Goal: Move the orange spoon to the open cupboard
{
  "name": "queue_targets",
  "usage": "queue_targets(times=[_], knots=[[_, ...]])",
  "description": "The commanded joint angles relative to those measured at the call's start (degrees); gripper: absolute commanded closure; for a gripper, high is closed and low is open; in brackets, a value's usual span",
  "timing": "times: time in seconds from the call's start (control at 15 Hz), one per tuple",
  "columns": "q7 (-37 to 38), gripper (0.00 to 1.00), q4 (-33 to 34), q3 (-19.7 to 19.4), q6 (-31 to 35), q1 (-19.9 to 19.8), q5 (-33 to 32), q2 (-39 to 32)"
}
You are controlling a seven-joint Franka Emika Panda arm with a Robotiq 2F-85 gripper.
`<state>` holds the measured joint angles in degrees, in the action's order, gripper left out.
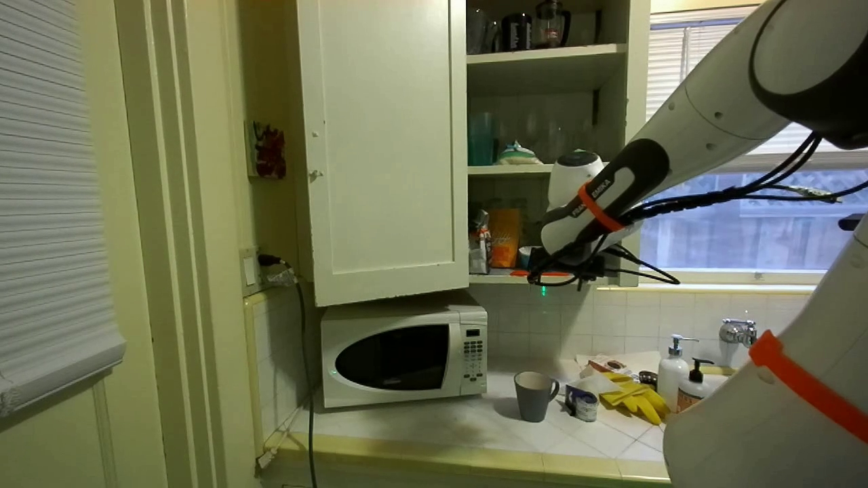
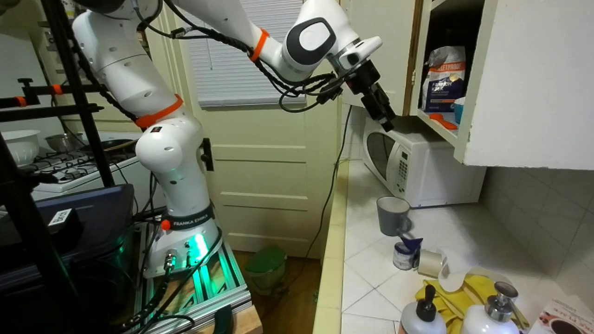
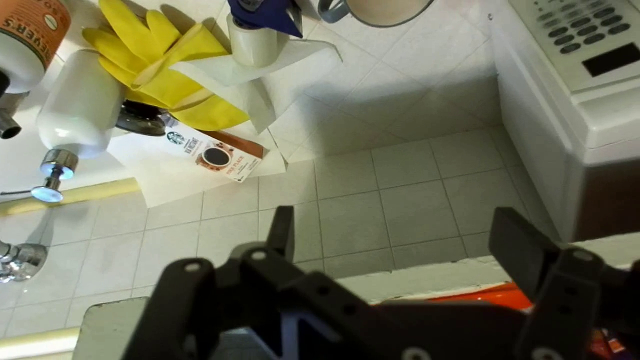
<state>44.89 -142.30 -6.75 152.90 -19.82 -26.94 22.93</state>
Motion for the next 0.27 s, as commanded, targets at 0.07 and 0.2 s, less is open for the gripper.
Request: queue_targets(times=[0.07, 0.2], knots=[[-3.96, 0.00, -0.93, 2.13, 0.81, -2.02, 2.86, 0.08], [-5.13, 0.00, -1.49, 2.33, 1.10, -1.99, 3.50, 0.08]])
